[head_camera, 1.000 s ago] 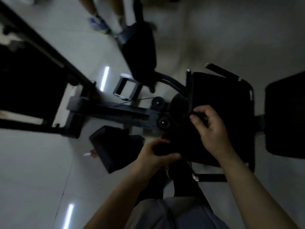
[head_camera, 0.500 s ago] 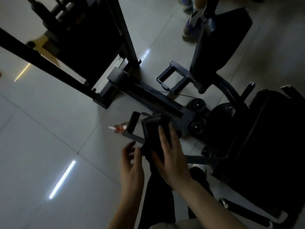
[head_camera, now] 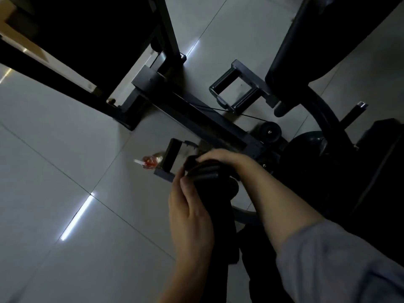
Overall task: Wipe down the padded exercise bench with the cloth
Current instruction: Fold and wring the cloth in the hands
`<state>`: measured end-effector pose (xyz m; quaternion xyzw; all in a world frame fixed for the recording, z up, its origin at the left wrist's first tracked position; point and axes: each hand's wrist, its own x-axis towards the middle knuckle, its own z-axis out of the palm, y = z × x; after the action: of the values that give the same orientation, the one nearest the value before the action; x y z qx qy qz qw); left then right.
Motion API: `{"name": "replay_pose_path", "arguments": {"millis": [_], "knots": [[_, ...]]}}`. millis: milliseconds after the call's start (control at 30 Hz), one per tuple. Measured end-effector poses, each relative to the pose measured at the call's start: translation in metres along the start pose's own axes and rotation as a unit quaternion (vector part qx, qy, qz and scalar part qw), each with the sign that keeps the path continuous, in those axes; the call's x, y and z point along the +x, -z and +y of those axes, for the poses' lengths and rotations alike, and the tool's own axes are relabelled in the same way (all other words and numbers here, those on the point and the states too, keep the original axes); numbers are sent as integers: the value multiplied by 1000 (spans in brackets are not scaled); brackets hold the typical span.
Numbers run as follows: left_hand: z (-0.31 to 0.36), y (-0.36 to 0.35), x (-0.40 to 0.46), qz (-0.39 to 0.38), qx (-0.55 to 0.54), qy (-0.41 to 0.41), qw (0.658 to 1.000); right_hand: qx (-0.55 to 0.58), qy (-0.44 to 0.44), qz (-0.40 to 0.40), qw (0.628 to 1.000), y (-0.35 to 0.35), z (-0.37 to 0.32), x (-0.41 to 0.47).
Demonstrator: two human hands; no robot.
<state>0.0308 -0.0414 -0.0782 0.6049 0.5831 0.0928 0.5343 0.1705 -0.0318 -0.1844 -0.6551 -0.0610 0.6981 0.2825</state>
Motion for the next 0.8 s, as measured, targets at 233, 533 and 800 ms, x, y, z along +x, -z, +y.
{"name": "replay_pose_path", "arguments": {"millis": [233,533,800], "knots": [[1,-3,-1,37,49,20,998,61,113,25,991,-3,31,-17],[12,-6,-1,11,40,43,998,163,123,34,978,4,34,4],[12,-7,-3,-4,4,36,999,337,-41,54,939,-12,161,82]]}}
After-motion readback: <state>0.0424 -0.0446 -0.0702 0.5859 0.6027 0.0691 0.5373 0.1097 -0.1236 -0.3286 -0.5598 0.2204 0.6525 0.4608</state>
